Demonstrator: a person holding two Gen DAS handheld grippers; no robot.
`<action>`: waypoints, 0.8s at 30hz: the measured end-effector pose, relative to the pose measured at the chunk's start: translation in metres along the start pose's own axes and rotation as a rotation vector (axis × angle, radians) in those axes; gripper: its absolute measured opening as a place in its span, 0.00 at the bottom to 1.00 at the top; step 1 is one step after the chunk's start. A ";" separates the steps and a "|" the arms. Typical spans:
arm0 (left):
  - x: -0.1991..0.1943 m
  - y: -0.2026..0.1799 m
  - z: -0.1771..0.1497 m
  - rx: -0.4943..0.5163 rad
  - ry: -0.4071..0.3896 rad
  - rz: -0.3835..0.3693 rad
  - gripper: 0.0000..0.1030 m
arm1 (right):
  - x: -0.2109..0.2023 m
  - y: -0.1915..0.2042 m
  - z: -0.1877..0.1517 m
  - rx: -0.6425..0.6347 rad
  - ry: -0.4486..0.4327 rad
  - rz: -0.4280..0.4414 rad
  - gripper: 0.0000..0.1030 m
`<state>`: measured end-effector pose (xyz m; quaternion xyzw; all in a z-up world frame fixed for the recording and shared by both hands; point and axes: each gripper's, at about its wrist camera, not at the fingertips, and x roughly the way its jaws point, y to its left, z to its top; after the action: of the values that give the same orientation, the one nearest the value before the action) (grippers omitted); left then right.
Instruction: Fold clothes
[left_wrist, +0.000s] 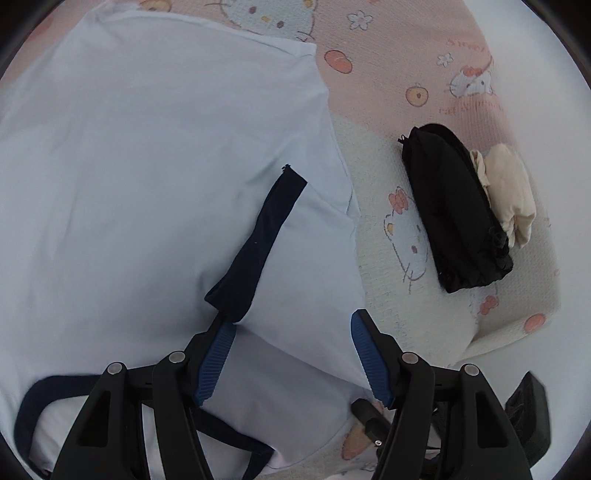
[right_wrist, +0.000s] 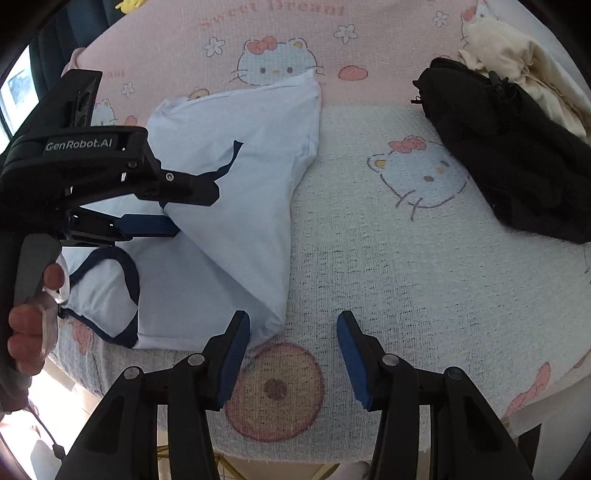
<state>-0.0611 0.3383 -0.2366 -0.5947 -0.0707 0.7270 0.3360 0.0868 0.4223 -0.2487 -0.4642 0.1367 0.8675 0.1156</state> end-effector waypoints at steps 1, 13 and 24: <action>0.000 -0.002 0.000 0.013 -0.008 0.026 0.58 | 0.001 0.000 0.001 -0.001 -0.002 -0.010 0.46; 0.000 0.007 -0.001 0.093 -0.042 0.196 0.07 | -0.001 0.021 -0.005 -0.122 0.021 -0.058 0.08; -0.013 0.017 -0.001 0.044 -0.018 0.079 0.07 | -0.006 0.019 -0.001 -0.079 0.069 -0.054 0.10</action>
<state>-0.0667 0.3177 -0.2352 -0.5827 -0.0341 0.7465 0.3194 0.0848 0.4037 -0.2414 -0.5017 0.0936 0.8521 0.1159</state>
